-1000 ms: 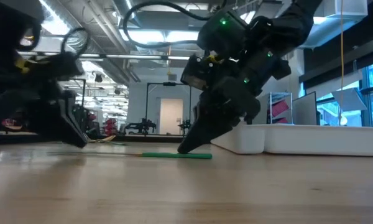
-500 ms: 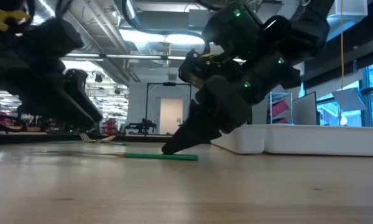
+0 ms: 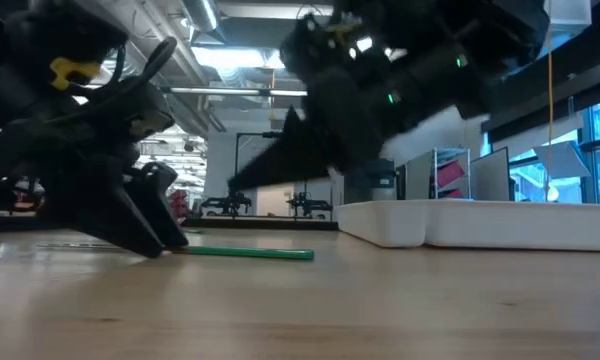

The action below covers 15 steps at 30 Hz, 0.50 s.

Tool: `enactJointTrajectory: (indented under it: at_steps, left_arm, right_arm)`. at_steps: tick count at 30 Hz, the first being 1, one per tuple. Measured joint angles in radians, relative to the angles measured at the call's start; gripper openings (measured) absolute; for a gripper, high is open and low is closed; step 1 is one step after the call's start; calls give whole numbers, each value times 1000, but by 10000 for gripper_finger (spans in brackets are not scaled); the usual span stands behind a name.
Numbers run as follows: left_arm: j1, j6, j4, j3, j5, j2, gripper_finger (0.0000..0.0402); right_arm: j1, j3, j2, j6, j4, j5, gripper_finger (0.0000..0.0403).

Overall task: Sort silverware
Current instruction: Put the green knife into the silverware tray

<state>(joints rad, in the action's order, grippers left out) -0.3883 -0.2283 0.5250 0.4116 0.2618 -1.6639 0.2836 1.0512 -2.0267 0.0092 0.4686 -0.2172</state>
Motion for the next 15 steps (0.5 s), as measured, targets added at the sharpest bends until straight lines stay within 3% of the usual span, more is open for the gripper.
enactJointTrajectory:
  at_steps: [6, 15]
  left_arm:
    - [10, 17, 24, 5, -12, -74, 175]
    - [36, -27, 29, 6, -54, -82, 37]
  right_arm:
    - [2, 13, 50, -18, -1, -18, 0]
    - [51, 14, 59, -76, 157, -5, 10]
